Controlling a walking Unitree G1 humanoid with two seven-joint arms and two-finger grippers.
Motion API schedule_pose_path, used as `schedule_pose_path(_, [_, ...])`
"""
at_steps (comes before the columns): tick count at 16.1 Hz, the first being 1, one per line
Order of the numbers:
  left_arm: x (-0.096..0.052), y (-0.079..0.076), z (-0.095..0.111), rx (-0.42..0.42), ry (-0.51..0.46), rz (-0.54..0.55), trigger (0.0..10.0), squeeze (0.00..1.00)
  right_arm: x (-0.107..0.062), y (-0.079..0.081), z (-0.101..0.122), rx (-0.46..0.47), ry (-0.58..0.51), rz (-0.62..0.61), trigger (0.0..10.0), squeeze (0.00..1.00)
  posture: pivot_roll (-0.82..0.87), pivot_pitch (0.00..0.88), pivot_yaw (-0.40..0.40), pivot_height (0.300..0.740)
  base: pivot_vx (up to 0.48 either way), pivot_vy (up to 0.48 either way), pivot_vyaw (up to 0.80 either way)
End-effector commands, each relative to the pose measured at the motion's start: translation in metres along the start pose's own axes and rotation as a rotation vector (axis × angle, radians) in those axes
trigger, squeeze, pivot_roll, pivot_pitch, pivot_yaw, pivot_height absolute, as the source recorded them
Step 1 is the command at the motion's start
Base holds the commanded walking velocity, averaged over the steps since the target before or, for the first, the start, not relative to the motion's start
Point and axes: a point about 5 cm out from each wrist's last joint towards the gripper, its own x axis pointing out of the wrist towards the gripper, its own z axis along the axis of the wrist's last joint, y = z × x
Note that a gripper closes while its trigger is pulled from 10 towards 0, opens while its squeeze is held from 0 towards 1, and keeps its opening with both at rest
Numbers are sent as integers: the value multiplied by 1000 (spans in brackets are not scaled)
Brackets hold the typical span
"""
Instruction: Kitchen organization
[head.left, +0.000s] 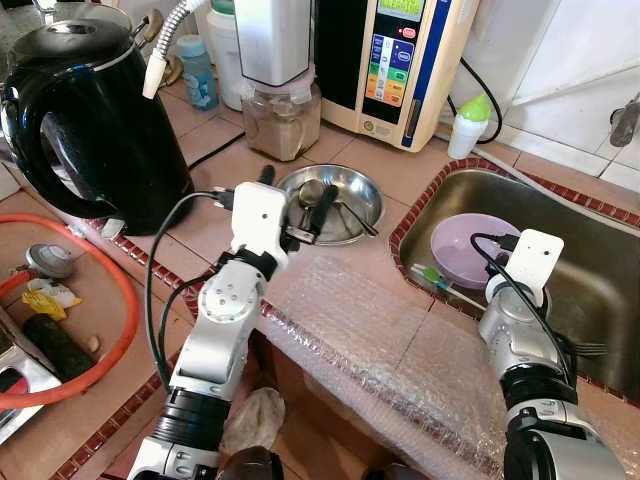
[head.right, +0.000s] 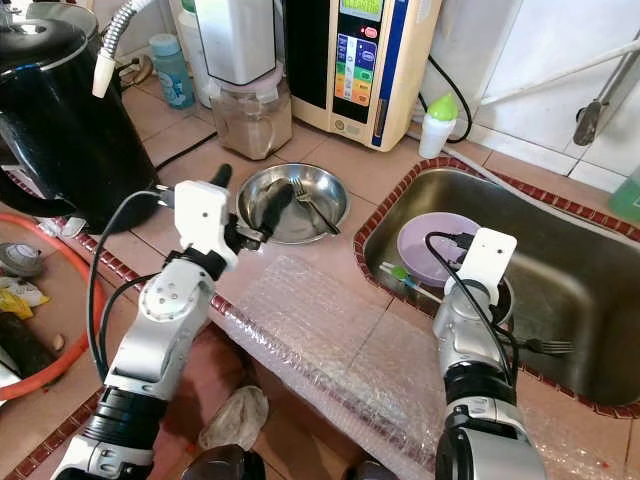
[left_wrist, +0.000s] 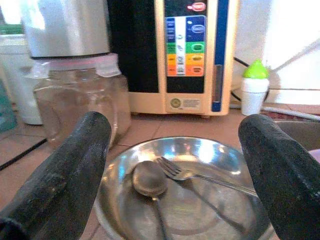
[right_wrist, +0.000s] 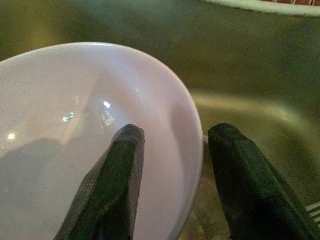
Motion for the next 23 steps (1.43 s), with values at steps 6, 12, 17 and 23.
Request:
schedule_pose_path(6, [-1,-11,-5,-1,43,-79,10000,431,-13,14,4,-24,-95,137,10000,1000,16,27,-15,740,0,0,-133])
schedule_pose_path(12, [2,-26,1,55,24,-187,10000,0,-33,21,-10,-81,-105,228,10000,980,-8,64,-6,740,0,0,-639])
schedule_pose_path(17, [-9,-29,-10,101,72,-207,10000,0,-38,12,-11,-76,-98,241,10000,0,-17,104,-10,740,0,0,0])
schedule_pose_path(23, [-11,-34,-27,186,120,-279,10000,0,-34,9,-8,-100,-76,246,10000,0,-27,113,-12,740,0,0,0])
